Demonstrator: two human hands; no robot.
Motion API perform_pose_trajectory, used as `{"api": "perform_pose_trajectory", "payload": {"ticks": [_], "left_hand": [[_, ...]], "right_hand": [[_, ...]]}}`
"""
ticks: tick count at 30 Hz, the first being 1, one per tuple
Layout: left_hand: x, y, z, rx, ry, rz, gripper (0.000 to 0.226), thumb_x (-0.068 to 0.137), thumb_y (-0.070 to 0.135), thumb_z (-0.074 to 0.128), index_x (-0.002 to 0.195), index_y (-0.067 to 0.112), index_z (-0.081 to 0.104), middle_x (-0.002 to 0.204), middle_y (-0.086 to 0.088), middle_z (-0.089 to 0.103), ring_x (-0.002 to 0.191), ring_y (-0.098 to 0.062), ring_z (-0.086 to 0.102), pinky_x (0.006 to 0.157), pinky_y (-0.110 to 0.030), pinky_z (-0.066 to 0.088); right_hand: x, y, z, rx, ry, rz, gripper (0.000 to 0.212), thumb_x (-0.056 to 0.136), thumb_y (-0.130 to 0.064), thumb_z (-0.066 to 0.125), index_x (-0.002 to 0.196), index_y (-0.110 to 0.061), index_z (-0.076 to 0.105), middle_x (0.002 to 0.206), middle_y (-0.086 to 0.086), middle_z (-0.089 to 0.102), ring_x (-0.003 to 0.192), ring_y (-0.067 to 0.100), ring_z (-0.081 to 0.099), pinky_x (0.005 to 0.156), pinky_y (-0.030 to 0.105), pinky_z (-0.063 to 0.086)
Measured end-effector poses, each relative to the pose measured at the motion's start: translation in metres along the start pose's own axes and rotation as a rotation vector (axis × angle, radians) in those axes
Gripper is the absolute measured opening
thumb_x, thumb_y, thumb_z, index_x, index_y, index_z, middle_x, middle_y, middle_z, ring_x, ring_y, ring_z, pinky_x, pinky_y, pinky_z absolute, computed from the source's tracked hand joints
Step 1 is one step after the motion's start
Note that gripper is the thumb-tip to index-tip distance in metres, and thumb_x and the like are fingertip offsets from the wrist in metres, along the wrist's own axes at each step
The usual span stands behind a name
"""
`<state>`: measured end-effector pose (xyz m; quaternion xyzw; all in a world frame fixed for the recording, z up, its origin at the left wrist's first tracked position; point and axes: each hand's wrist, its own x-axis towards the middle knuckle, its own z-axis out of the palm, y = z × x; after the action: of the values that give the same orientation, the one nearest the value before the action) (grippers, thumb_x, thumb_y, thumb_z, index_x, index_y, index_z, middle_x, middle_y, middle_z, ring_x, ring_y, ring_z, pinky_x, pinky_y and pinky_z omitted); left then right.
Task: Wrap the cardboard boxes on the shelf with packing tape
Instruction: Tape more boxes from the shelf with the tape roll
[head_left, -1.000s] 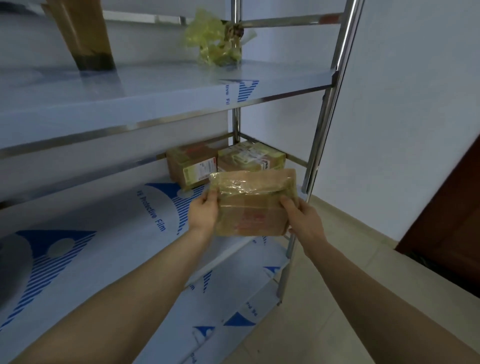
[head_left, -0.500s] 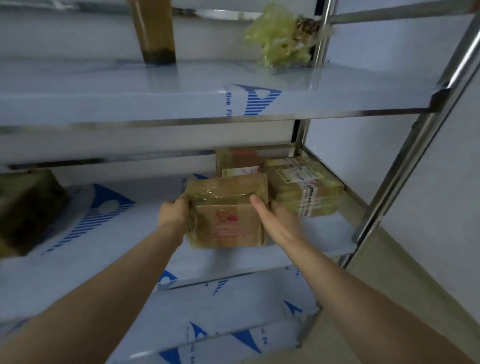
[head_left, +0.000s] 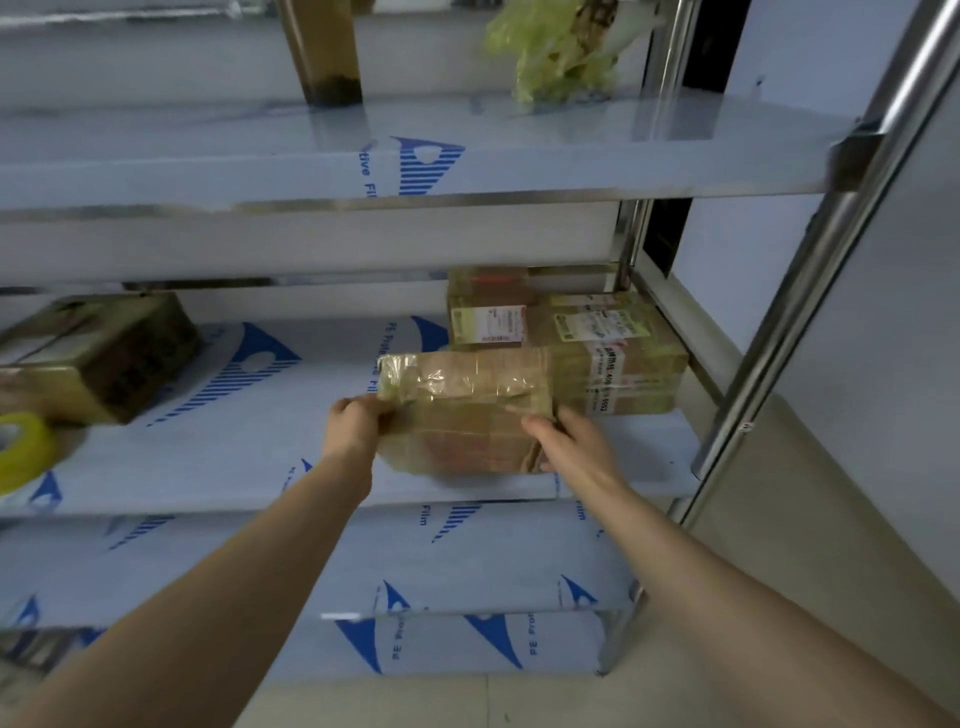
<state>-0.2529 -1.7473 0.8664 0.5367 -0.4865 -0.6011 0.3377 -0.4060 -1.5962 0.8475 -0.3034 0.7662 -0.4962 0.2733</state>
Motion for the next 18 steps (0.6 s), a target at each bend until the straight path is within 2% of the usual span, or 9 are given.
{"api": "perform_pose_trajectory", "payload": {"ticks": [3,6,7,9,10,12,14,16,18], "left_hand": [[-0.017,-0.004,-0.01,-0.153,-0.091,-0.068,0.019,0.09,0.024,0.042,0.099,0.016,0.057,0.087,-0.001,0.057,0.074,-0.016,0.05,0.069,-0.03,0.04],[-0.024,-0.019,-0.022,-0.167,-0.242,-0.158,0.051,0.088,0.062,0.042,0.111,0.021,0.06,0.102,-0.001,0.064,0.094,-0.019,0.058,0.086,-0.04,0.045],[-0.027,-0.026,-0.023,-0.125,-0.246,-0.166,0.055,0.085,0.066,0.047,0.111,0.02,0.06,0.103,-0.002,0.065,0.096,-0.02,0.06,0.09,-0.041,0.045],[-0.035,-0.035,-0.018,-0.098,-0.204,-0.158,0.04,0.086,0.048,0.061,0.11,0.017,0.06,0.099,-0.004,0.065,0.091,-0.02,0.061,0.09,-0.04,0.047],[-0.038,-0.04,-0.015,-0.112,-0.194,-0.161,0.032,0.088,0.035,0.063,0.112,0.015,0.06,0.096,-0.004,0.065,0.089,-0.02,0.061,0.089,-0.039,0.048],[-0.046,-0.048,-0.009,-0.144,-0.22,-0.156,0.029,0.089,0.022,0.062,0.117,0.014,0.059,0.095,-0.004,0.066,0.087,-0.019,0.062,0.085,-0.037,0.049],[-0.052,-0.056,-0.002,-0.132,-0.261,-0.113,0.033,0.089,0.017,0.062,0.122,0.015,0.06,0.104,-0.005,0.068,0.091,-0.017,0.062,0.08,-0.03,0.048],[-0.062,-0.059,0.009,-0.123,-0.289,-0.071,0.036,0.088,0.012,0.063,0.123,0.019,0.061,0.11,-0.005,0.067,0.092,-0.015,0.062,0.077,-0.025,0.045],[-0.072,-0.06,0.022,-0.12,-0.317,-0.065,0.036,0.088,0.01,0.063,0.121,0.025,0.061,0.107,-0.002,0.067,0.093,-0.016,0.062,0.08,-0.026,0.046]], "right_hand": [[-0.019,0.017,-0.006,0.22,-0.025,-0.003,0.042,0.087,-0.009,0.065,0.122,-0.029,0.054,0.107,-0.011,0.065,0.108,0.014,0.061,0.097,0.035,0.049],[-0.037,0.034,-0.006,0.33,-0.033,0.01,0.06,0.082,0.008,0.062,0.124,-0.032,0.045,0.12,-0.005,0.061,0.111,0.013,0.059,0.081,0.025,0.053],[-0.042,0.038,-0.003,0.356,-0.03,0.03,0.054,0.081,0.006,0.06,0.12,-0.029,0.047,0.117,-0.004,0.063,0.108,0.012,0.06,0.077,0.022,0.052],[-0.047,0.042,-0.001,0.401,0.015,0.073,0.043,0.077,-0.02,0.061,0.12,-0.026,0.055,0.111,-0.001,0.066,0.107,0.017,0.061,0.086,0.031,0.05],[-0.05,0.042,0.0,0.41,0.032,0.098,0.047,0.076,-0.038,0.062,0.12,-0.026,0.057,0.111,0.002,0.067,0.108,0.021,0.06,0.091,0.037,0.048],[-0.058,0.044,-0.003,0.418,0.059,0.116,0.062,0.073,-0.067,0.061,0.121,-0.028,0.059,0.112,0.001,0.068,0.109,0.02,0.061,0.088,0.035,0.048],[-0.064,0.048,-0.009,0.376,0.099,0.127,0.059,0.071,-0.067,0.058,0.118,-0.032,0.059,0.114,-0.005,0.067,0.109,0.015,0.061,0.09,0.034,0.049],[-0.065,0.057,-0.018,0.352,0.195,0.132,0.033,0.08,-0.057,0.062,0.104,-0.035,0.061,0.114,-0.006,0.066,0.108,0.014,0.061,0.098,0.038,0.047],[-0.066,0.064,-0.029,0.351,0.271,0.148,0.032,0.079,-0.057,0.065,0.101,-0.034,0.064,0.113,-0.003,0.067,0.104,0.015,0.063,0.095,0.04,0.049]]}}
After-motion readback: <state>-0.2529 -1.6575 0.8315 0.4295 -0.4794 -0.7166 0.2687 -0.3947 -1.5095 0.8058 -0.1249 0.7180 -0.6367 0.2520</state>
